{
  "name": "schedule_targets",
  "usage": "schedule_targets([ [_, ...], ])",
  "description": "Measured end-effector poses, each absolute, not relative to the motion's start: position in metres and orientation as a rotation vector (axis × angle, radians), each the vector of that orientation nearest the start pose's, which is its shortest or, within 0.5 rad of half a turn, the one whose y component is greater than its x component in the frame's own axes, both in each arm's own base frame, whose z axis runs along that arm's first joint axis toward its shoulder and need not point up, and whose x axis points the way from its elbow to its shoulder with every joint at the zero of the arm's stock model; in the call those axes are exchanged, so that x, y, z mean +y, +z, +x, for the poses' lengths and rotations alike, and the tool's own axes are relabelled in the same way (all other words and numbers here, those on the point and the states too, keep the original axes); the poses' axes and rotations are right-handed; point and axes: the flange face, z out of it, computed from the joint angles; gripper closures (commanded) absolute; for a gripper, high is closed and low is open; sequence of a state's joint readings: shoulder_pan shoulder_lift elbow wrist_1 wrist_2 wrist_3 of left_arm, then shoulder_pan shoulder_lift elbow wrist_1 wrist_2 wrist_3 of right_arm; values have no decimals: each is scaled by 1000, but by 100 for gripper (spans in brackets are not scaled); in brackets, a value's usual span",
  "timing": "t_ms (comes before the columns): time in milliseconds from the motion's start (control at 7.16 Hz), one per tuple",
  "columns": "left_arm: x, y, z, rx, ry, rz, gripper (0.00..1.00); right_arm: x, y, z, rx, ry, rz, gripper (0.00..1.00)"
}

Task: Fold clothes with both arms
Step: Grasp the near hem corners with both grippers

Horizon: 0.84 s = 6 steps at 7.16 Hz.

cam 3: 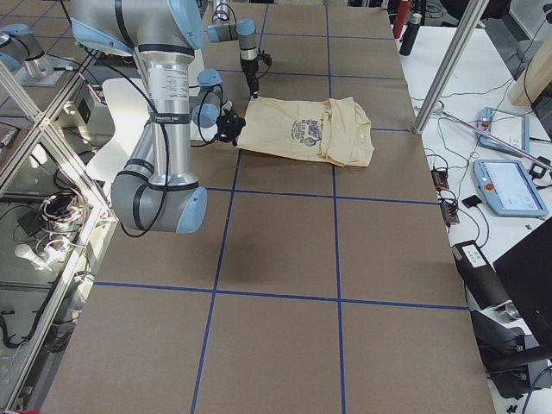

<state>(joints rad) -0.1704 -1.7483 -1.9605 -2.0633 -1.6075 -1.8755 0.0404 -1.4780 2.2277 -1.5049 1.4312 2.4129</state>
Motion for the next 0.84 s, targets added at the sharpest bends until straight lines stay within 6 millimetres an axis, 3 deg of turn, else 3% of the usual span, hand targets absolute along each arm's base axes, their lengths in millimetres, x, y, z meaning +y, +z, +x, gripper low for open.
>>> schedule_targets([
  [140, -216, 332, 513, 1062, -405, -108, 49, -166, 313, -460, -830, 888, -204, 100],
  [279, -213, 333, 514, 1060, -400, -112, 58, -166, 313, -460, -831, 888, -204, 100],
  [419, -211, 333, 515, 1060, -397, -115, 83, -167, 313, -460, -832, 889, -204, 100],
  [559, -211, 333, 515, 1058, -399, -116, 100, -167, 312, -460, -833, 889, -204, 100],
  [838, -210, 335, 516, 1049, -401, -116, 100, -167, 311, -460, -835, 889, -204, 100],
])
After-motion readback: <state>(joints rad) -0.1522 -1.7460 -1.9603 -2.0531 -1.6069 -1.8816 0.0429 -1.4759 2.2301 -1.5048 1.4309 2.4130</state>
